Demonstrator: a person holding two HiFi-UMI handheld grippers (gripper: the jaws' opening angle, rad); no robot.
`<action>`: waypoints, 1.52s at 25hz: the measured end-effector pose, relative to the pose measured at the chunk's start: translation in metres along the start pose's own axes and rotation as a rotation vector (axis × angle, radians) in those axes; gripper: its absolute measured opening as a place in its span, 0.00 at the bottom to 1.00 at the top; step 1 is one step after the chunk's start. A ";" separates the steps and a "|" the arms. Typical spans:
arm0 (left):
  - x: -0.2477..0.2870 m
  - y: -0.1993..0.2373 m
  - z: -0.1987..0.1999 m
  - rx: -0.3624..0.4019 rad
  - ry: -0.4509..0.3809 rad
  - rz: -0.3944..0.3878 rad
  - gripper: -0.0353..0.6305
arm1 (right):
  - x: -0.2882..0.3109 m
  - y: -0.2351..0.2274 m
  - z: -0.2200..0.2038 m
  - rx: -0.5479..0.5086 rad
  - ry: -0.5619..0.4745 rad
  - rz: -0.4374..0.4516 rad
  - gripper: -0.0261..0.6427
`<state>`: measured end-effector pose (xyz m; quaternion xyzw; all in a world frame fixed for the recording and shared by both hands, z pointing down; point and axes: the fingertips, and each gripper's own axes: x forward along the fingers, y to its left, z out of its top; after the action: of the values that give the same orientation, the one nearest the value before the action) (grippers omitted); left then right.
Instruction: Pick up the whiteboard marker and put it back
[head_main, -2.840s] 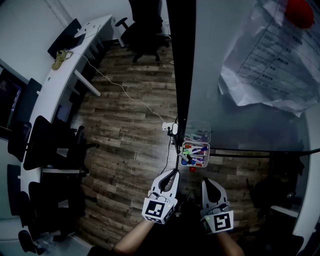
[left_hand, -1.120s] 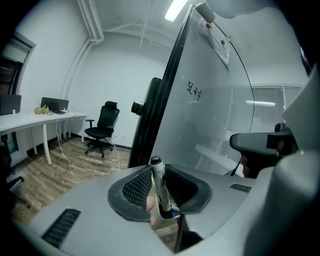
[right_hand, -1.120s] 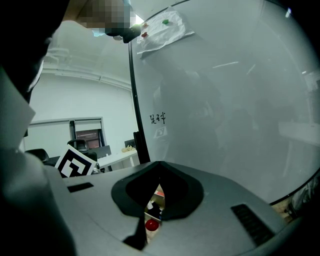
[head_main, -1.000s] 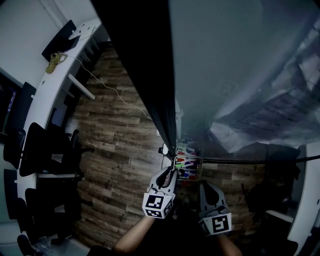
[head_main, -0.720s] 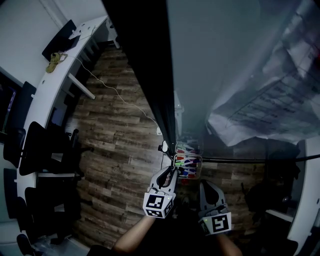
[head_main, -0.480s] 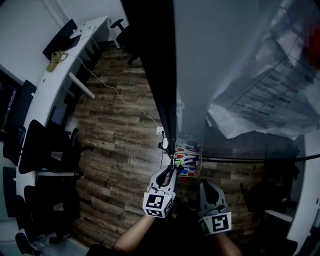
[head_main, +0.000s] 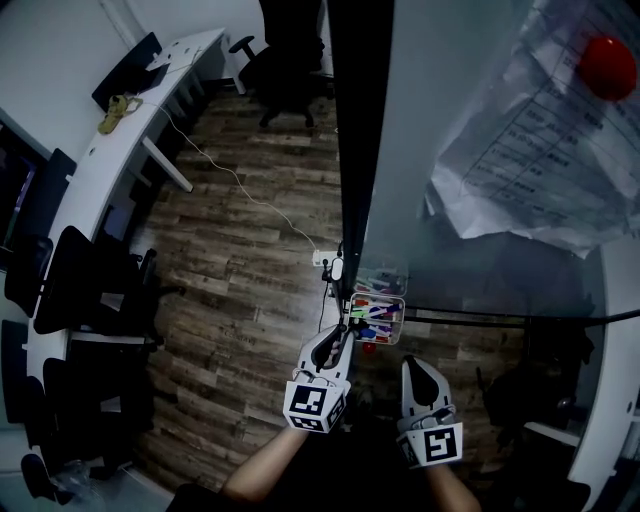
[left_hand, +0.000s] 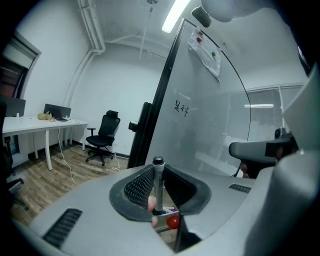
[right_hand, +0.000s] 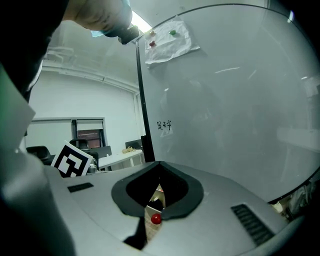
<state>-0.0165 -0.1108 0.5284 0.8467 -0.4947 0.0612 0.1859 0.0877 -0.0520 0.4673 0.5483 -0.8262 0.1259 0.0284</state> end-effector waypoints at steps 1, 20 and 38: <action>-0.002 -0.001 0.001 0.000 -0.006 0.000 0.17 | -0.003 0.001 -0.001 -0.002 -0.003 0.002 0.06; -0.053 -0.022 0.029 0.043 -0.116 -0.008 0.16 | -0.046 0.021 0.006 0.002 -0.068 -0.029 0.06; -0.120 -0.066 0.025 0.077 -0.137 0.020 0.16 | -0.094 0.036 0.012 -0.022 -0.144 0.033 0.06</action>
<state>-0.0221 0.0065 0.4541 0.8505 -0.5120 0.0240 0.1183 0.0931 0.0427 0.4317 0.5419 -0.8364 0.0775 -0.0273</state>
